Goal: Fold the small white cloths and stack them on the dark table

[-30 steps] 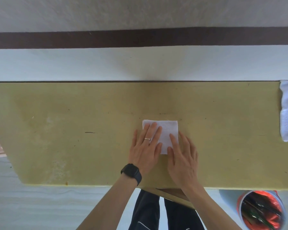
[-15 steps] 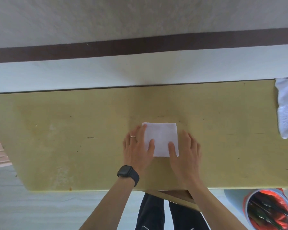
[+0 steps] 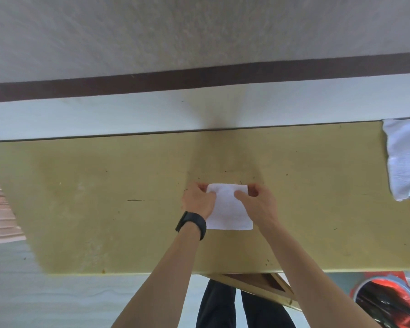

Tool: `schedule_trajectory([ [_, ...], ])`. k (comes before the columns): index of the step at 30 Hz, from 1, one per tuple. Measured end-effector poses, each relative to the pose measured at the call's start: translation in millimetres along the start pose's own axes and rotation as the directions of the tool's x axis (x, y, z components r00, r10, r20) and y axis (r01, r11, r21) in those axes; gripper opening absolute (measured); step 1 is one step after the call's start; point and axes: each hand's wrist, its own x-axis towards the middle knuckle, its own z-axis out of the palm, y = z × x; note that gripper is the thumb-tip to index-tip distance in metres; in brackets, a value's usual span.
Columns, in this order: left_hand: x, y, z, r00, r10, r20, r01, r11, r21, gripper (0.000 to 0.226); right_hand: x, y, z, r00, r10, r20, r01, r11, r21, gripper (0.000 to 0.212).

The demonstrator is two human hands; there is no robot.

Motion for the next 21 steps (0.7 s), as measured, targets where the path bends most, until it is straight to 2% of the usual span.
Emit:
schedule_trajectory([
  [3, -16, -2, -15, 0.998, 0.052, 0.019, -0.048, 0.987, -0.153, 0.018, -16, 1, -15, 0.998, -0.06, 0.028, 0.059, 0.997, 0.054, 0.017],
  [7, -48, 9, -54, 0.963, 0.263, 0.052, -0.252, 0.955, -0.159, 0.023, -50, -13, -43, 0.969, -0.247, 0.0, 0.246, 0.968, 0.043, 0.011],
  [10, -81, 27, -90, 0.861, 0.502, 0.084, -0.499, 0.865, -0.061, 0.027, -82, -40, -65, 0.932, -0.362, -0.009, 0.362, 0.932, 0.026, 0.019],
  [13, -117, 47, -122, 0.74, 0.661, 0.128, -0.673, 0.722, 0.16, 0.025, -117, -70, -85, 0.873, -0.487, -0.016, 0.487, 0.873, 0.014, 0.024],
  [15, -138, 60, -141, 0.699, 0.699, 0.15, -0.703, 0.633, 0.325, 0.021, -140, -87, -96, 0.833, -0.552, -0.021, 0.552, 0.834, -0.015, 0.023],
  [17, -158, 72, -159, 0.683, 0.714, 0.155, -0.701, 0.58, 0.415, 0.016, -162, -99, -105, 0.793, -0.609, -0.031, 0.606, 0.793, -0.06, 0.017],
  [19, -180, 80, -174, 0.677, 0.716, 0.169, -0.698, 0.554, 0.453, 0.01, -183, -109, -112, 0.759, -0.65, -0.043, 0.644, 0.759, -0.093, 0.013],
  [21, -200, 83, -183, 0.691, 0.699, 0.186, -0.697, 0.575, 0.429, 0.007, -203, -117, -117, 0.734, -0.678, -0.021, 0.673, 0.732, -0.107, 0.01],
])
